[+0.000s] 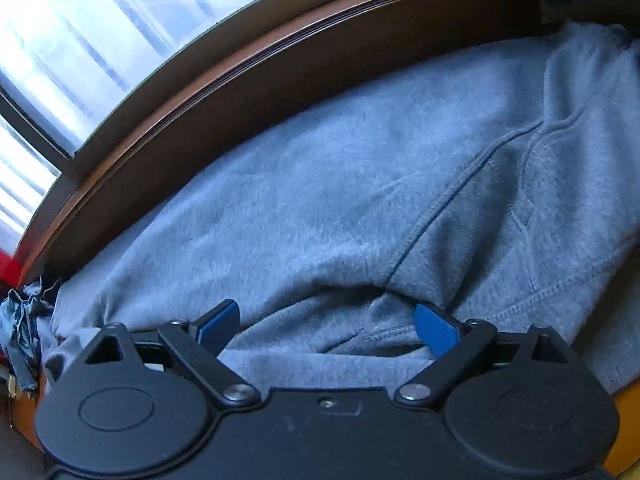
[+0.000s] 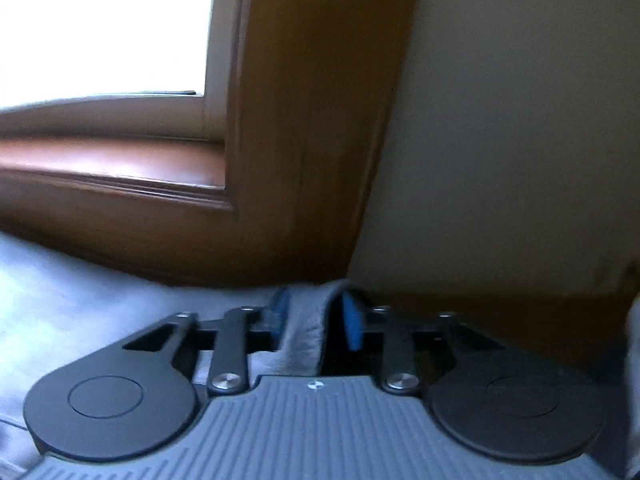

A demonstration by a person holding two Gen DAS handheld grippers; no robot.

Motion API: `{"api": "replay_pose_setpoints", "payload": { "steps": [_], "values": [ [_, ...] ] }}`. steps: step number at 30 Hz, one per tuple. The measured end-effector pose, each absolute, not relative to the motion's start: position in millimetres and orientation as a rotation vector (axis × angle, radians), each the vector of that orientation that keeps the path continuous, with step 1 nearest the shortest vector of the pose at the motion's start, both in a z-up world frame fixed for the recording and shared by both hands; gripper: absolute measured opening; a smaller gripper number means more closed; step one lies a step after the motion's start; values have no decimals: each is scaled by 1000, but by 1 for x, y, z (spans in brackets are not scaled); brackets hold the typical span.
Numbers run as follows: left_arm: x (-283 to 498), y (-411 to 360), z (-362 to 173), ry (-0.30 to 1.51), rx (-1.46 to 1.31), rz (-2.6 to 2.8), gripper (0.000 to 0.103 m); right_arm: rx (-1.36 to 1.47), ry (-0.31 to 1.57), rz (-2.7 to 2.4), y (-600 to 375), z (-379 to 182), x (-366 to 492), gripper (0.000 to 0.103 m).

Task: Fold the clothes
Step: 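Grasp the sweatpants waistband with the right gripper and pull it taut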

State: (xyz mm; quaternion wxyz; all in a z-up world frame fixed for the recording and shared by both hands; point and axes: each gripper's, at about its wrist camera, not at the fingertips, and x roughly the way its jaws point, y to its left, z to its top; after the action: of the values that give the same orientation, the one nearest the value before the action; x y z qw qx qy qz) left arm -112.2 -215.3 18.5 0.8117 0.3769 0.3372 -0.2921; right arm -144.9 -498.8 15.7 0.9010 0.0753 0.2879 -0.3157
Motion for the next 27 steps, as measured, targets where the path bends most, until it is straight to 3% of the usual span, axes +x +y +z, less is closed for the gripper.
{"api": "replay_pose_setpoints", "payload": {
  "steps": [2,3,12,16,22,23,24,25,27],
  "values": [
    [-107,-213,19,736,790,-623,94,218,568,-630,-485,17,-176,79],
    [-105,-212,20,737,783,-615,94,248,556,-618,-478,18,-193,80],
    [-107,-201,43,640,787,-596,94,400,649,-424,-404,-11,-318,82],
    [-125,-201,46,593,834,-642,94,366,735,-392,-387,-28,-332,82],
    [-146,-198,39,552,864,-648,95,338,682,-331,-385,-38,-324,84],
    [-149,-197,37,548,867,-646,95,328,663,-331,-383,-37,-320,77],
    [-151,-197,36,543,870,-645,95,328,650,-323,-382,-36,-316,39],
    [-153,-195,36,538,868,-639,95,364,634,-296,-386,-32,-312,10],
    [-153,-192,42,533,850,-630,95,450,565,-238,-395,-17,-313,7]
  ]
}}
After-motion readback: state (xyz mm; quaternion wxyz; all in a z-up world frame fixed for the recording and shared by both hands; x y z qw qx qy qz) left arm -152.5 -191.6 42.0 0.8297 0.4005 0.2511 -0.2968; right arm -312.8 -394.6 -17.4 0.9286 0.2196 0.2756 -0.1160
